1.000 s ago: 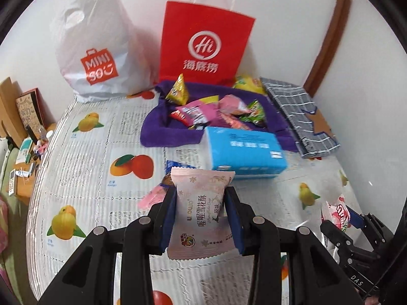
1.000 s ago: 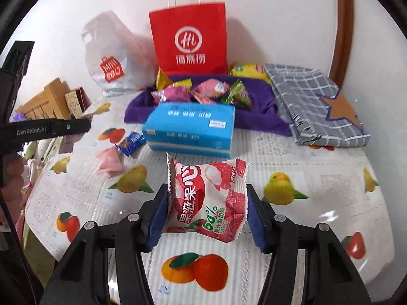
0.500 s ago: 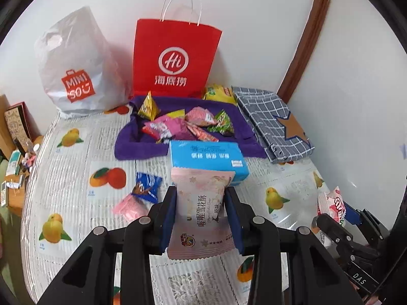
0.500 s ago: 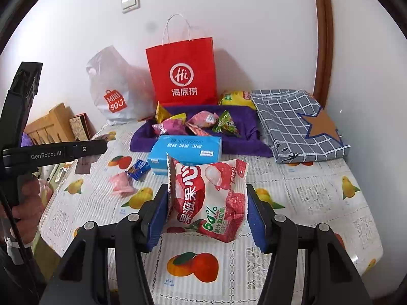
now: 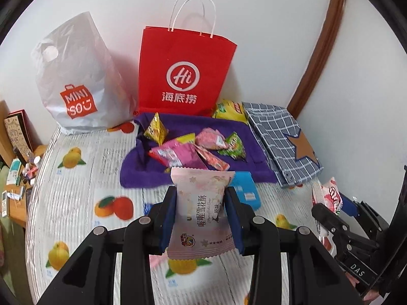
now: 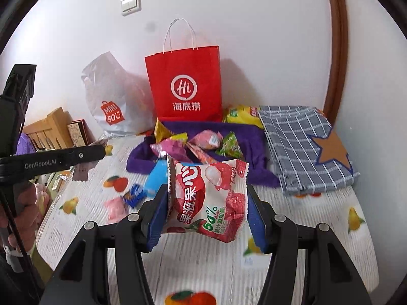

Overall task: Organize snacks
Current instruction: 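Carry the lychee packet and cake packet over the purple towel with both tools, then open both tools to drop the packets onto the purple towel, then move both tools back toward the blue snack bag and pink candy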

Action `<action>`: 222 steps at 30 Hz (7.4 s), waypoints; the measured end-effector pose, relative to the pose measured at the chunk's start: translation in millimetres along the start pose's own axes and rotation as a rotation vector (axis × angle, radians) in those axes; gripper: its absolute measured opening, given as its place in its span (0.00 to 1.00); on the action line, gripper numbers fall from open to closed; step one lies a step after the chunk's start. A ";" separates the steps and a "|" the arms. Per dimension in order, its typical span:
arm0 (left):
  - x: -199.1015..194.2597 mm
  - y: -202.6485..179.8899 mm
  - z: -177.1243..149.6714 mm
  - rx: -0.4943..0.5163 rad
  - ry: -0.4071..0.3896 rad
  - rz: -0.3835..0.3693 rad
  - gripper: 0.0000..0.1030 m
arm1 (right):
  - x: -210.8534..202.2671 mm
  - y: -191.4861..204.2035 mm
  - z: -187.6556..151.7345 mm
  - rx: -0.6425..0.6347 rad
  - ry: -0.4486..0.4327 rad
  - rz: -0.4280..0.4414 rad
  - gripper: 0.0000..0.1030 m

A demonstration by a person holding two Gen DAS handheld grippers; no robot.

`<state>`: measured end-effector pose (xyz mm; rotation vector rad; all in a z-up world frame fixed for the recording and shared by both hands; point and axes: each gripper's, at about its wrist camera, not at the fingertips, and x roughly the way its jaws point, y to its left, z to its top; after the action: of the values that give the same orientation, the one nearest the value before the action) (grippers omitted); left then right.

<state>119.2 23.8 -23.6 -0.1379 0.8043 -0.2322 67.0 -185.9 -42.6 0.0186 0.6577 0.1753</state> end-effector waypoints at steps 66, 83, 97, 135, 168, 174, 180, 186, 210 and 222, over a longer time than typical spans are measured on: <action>195.5 51.7 111.9 -0.050 0.132 0.026 0.35 | 261.2 -40.3 103.9 -0.047 0.252 -0.030 0.56; 195.8 54.0 112.1 -0.062 0.137 0.030 0.35 | 281.2 -35.2 94.3 -0.045 0.311 -0.019 0.56; 197.5 53.1 112.5 -0.063 0.149 0.021 0.35 | 291.4 -34.1 92.6 -0.055 0.336 -0.033 0.59; 234.0 29.6 98.9 0.009 0.269 0.011 0.40 | 243.5 -52.6 116.3 0.018 0.214 -0.007 0.75; 116.4 3.5 102.5 0.089 0.045 0.033 0.66 | 128.9 -32.9 94.6 -0.004 0.091 -0.064 0.75; 82.6 11.9 75.2 0.097 0.042 0.054 0.66 | 107.6 -24.2 71.7 0.050 0.083 -0.052 0.75; 54.4 39.4 41.6 0.053 0.050 0.069 0.66 | 100.7 1.6 45.4 0.049 0.145 0.024 0.75; 43.9 78.5 8.3 -0.010 0.080 0.100 0.66 | 102.7 36.6 18.3 -0.004 0.183 0.058 0.70; 62.1 181.4 -48.6 -0.162 0.166 0.180 0.66 | 163.0 170.0 -48.4 -0.151 0.374 0.285 0.54; 59.2 203.3 -63.3 -0.197 0.176 0.192 0.66 | 196.0 203.3 -74.3 -0.261 0.416 0.210 0.49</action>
<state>144.1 202.8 -150.9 -0.2266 1.0087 0.0180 142.3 44.4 -205.5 -0.2053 1.0437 0.4752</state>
